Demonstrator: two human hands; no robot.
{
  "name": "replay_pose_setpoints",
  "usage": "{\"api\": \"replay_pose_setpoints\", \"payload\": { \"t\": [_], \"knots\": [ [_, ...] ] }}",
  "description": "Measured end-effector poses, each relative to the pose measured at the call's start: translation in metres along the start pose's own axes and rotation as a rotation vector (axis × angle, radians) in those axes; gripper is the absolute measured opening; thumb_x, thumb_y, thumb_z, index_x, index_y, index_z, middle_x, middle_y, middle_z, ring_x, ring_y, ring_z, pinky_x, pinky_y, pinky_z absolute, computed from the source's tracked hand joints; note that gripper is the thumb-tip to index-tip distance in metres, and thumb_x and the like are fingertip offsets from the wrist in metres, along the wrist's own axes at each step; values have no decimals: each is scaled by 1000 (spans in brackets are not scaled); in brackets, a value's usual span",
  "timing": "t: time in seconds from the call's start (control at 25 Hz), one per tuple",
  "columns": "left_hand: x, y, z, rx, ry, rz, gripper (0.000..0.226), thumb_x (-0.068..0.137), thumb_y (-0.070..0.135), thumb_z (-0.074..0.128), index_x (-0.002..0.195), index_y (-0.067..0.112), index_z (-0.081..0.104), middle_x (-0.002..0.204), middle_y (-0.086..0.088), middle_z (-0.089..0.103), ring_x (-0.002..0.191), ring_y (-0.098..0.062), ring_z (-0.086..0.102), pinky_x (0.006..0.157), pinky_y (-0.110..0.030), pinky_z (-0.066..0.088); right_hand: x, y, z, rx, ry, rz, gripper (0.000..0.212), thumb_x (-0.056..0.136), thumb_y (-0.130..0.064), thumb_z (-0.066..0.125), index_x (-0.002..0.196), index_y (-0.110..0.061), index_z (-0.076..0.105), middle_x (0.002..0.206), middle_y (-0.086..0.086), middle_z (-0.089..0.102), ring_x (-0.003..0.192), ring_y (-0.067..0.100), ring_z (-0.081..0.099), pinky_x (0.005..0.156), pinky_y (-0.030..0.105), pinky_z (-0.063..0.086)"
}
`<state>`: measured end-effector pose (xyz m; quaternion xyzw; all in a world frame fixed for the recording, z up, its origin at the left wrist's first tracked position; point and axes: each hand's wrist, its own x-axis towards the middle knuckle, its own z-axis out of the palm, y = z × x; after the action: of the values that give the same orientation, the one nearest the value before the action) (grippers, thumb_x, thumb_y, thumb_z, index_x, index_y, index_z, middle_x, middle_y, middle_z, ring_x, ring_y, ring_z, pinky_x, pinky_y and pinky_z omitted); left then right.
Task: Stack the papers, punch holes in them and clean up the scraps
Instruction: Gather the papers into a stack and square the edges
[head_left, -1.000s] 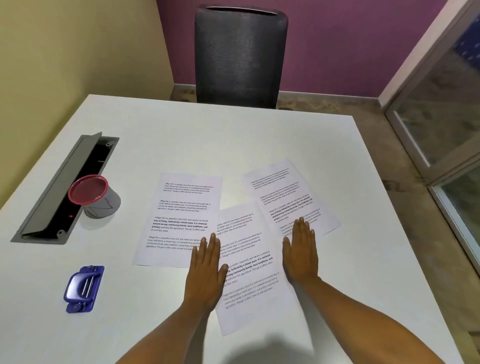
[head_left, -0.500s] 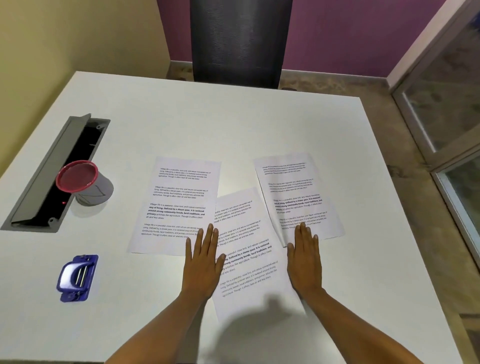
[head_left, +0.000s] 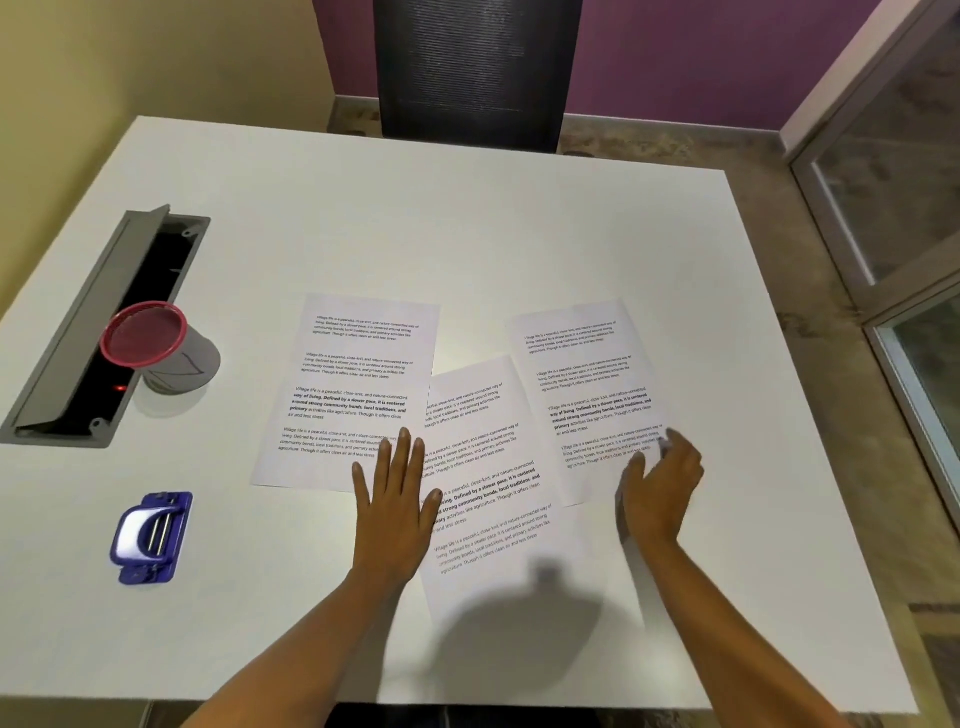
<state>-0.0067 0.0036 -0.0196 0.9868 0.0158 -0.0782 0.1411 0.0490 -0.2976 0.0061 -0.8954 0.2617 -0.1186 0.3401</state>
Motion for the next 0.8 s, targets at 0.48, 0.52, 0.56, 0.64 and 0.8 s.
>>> {"api": "replay_pose_setpoints", "payload": {
  "t": [0.48, 0.52, 0.56, 0.64, 0.8],
  "knots": [
    [-13, -7, -9, 3, 4, -126, 81, 89, 62, -16, 155, 19, 1, 164, -1, -5, 151, -23, -8, 121, -56, -1, 46, -18, -6, -418, -313, 312, 87, 65, -39, 86, 132, -6, 40, 133, 21, 46, 127, 39, 38, 102, 46, 35],
    [-12, -7, -9, 3, 3, -125, 81, 89, 62, -16, 155, 19, 1, 164, -1, -5, 151, -23, -8, 121, -56, -1, 46, -18, -8, -367, -308, 328, 81, 66, -32, 86, 130, -7, 44, 131, 21, 49, 125, 39, 41, 102, 46, 38],
    [-12, -6, -9, 4, 0, -123, 81, 89, 62, -16, 155, 19, 2, 164, -1, -5, 151, -23, -8, 121, -56, -1, 46, -18, -9, -301, -308, 326, 74, 67, -24, 85, 128, -6, 47, 129, 21, 50, 122, 39, 45, 100, 47, 43],
    [-11, -7, -9, 15, -6, -124, 81, 88, 62, -16, 155, 19, 2, 164, -1, -5, 151, -23, -8, 121, -56, -1, 43, -19, -14, -160, -321, 286, 61, 69, -10, 81, 123, -2, 53, 123, 23, 53, 109, 38, 56, 89, 44, 51],
    [-11, -7, -9, 28, -17, -128, 83, 87, 61, -20, 155, 19, -1, 164, -2, -8, 151, -24, -10, 121, -56, -2, 17, -23, -23, -12, -381, 209, 46, 72, -7, 80, 112, -2, 58, 107, 15, 65, 83, 25, 57, 70, 26, 42]
  ]
}}
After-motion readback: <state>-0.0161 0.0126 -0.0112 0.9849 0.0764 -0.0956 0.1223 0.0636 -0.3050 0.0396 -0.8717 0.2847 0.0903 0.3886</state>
